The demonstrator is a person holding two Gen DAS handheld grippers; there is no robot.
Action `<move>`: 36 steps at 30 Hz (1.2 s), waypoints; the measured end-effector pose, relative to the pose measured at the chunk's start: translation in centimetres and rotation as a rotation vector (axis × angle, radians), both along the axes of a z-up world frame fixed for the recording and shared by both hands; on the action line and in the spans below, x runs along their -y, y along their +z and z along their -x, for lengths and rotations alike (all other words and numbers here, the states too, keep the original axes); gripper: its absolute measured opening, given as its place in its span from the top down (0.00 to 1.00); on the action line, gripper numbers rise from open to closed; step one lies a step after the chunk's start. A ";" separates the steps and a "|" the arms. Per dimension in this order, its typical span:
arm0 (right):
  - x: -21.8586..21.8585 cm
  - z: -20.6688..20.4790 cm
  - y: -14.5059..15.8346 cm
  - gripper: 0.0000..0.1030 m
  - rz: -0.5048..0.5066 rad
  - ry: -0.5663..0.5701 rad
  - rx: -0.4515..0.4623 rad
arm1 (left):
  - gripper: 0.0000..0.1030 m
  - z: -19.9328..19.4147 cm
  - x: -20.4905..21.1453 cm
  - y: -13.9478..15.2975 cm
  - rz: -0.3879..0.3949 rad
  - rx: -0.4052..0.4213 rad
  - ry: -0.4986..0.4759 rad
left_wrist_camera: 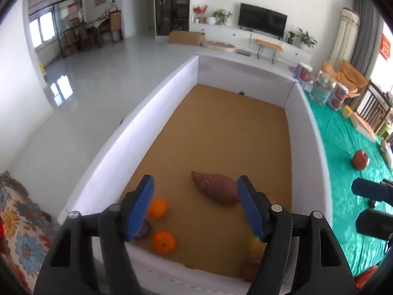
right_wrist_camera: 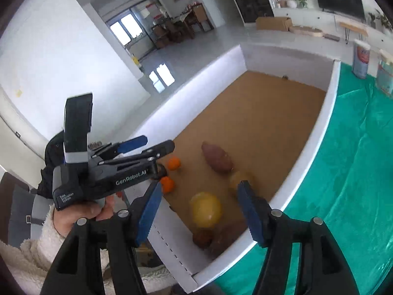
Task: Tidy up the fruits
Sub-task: 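Move both open tools back over the apple and mangosteen on the table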
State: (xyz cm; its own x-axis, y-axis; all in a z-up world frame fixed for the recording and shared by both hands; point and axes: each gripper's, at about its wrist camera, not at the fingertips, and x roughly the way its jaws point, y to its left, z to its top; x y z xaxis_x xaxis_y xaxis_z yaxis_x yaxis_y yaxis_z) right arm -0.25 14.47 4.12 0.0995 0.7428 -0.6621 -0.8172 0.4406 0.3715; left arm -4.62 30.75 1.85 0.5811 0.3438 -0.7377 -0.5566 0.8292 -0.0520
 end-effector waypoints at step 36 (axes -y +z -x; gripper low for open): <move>34.6 -8.9 -15.5 0.06 0.418 -0.925 0.105 | 0.01 -21.0 28.9 -13.7 -0.016 -0.124 -0.535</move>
